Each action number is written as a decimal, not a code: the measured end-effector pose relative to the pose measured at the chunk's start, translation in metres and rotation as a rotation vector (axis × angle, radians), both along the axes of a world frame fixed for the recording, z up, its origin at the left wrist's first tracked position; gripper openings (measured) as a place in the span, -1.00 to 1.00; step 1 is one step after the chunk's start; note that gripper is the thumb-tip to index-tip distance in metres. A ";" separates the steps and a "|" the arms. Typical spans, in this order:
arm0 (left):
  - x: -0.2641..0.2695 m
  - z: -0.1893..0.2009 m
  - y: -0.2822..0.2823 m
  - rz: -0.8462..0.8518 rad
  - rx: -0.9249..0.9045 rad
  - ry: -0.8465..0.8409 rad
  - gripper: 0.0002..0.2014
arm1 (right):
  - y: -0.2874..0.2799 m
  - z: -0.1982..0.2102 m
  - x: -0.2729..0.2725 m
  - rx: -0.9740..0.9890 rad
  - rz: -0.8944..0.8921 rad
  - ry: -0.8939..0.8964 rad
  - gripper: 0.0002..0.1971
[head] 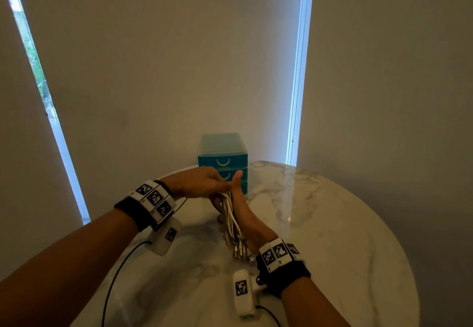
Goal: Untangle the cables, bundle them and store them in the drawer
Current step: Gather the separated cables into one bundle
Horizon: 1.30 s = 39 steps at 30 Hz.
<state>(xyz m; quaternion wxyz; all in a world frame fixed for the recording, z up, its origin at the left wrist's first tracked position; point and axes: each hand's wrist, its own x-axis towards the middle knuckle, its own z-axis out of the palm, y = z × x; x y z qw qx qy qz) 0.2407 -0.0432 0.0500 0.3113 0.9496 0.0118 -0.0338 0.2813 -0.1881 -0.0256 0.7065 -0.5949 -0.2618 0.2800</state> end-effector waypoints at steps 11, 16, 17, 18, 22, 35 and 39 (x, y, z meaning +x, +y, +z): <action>0.005 0.031 -0.005 0.116 0.055 0.148 -0.49 | -0.017 -0.007 -0.008 -0.510 0.223 0.007 -0.83; 0.000 0.029 -0.007 -0.042 0.218 0.156 -0.60 | -0.023 -0.008 -0.002 -0.495 0.113 0.190 -0.81; 0.000 0.026 -0.008 -0.034 0.245 0.133 -0.60 | -0.025 -0.006 -0.002 -0.494 0.099 0.201 -0.81; 0.000 0.021 -0.010 -0.019 0.290 0.083 -0.58 | -0.025 -0.005 -0.001 -0.484 0.080 0.207 -0.80; 0.009 -0.005 -0.014 0.008 0.611 -0.251 -0.51 | -0.022 -0.004 -0.002 -0.456 0.021 0.188 -0.75; 0.016 -0.008 -0.029 -0.176 0.748 -0.204 -0.70 | -0.021 -0.006 -0.003 -0.369 0.042 0.086 -0.97; 0.015 -0.012 -0.029 -0.144 0.618 -0.191 -0.47 | -0.019 -0.006 0.000 -0.437 0.037 -0.057 -0.88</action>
